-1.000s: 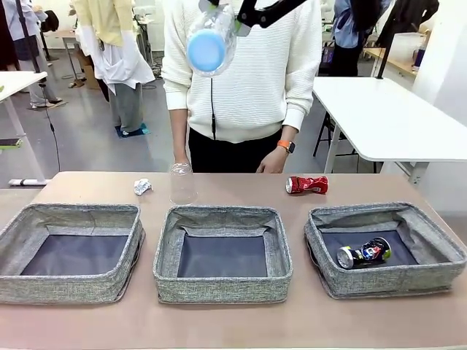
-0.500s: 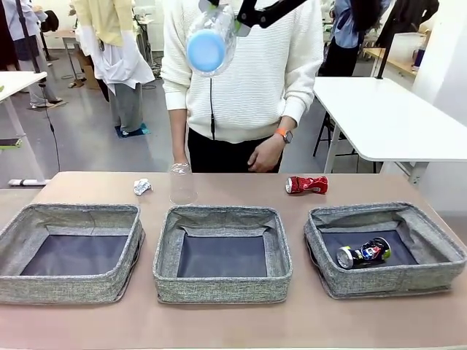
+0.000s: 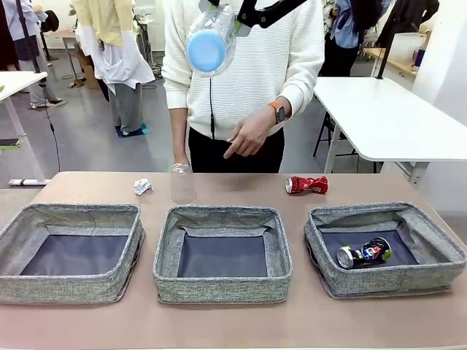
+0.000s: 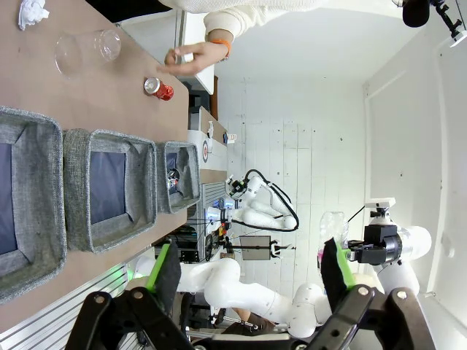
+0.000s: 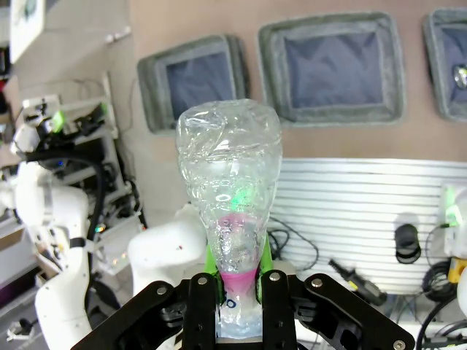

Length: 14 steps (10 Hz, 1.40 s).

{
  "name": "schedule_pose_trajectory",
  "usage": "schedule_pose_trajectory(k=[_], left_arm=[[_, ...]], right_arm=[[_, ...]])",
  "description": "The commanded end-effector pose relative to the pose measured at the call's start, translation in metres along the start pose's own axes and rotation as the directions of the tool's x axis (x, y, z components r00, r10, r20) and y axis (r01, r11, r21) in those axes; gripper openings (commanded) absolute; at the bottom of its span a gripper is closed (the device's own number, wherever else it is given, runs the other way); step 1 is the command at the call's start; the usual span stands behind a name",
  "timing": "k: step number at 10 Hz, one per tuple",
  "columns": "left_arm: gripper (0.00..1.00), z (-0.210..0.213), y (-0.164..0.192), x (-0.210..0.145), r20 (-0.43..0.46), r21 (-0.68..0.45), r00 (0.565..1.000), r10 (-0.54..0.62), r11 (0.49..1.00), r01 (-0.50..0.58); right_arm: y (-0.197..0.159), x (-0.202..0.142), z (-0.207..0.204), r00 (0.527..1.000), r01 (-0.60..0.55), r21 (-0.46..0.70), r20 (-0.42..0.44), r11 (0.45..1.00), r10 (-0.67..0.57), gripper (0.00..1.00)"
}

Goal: Sort the waste into the appropriate baskets.
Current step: Place the picked waste into the Fabric basket indicated by the person.

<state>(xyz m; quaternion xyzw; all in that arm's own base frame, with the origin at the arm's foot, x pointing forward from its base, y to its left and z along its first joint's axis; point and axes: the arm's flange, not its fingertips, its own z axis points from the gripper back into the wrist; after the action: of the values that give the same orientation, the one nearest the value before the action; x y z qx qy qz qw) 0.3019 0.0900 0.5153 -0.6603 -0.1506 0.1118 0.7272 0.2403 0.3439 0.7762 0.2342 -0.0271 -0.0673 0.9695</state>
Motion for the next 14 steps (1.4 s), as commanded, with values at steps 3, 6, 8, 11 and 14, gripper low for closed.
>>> schedule_pose_trajectory(k=[3,6,8,11,14], left_arm=[[1.0,-0.001,-0.002,-0.002,-0.001,-0.018,1.0,-0.008,1.0,0.008],[1.0,-0.001,-0.002,-0.002,-0.001,-0.018,1.0,-0.008,1.0,0.008],[1.0,-0.001,-0.002,-0.002,-0.001,-0.018,1.0,-0.008,1.0,0.008],[1.0,-0.001,-0.002,-0.002,-0.001,-0.018,1.0,-0.008,1.0,0.008],[1.0,-0.001,-0.002,-0.002,-0.001,-0.018,1.0,-0.008,1.0,0.008]], right_arm=[[-0.006,-0.002,-0.002,1.0,0.006,-0.001,0.007,1.0,-0.006,0.21],[-0.006,-0.002,-0.002,1.0,0.006,-0.001,0.007,1.0,-0.006,0.21],[-0.006,-0.002,-0.002,1.0,0.006,-0.001,0.007,1.0,-0.006,0.21],[0.0,0.0,0.0,1.0,0.0,0.0,0.0,1.0,0.0,0.21],[-0.047,0.03,-0.167,0.998,-0.056,-0.096,-0.014,0.994,0.055,0.21]])
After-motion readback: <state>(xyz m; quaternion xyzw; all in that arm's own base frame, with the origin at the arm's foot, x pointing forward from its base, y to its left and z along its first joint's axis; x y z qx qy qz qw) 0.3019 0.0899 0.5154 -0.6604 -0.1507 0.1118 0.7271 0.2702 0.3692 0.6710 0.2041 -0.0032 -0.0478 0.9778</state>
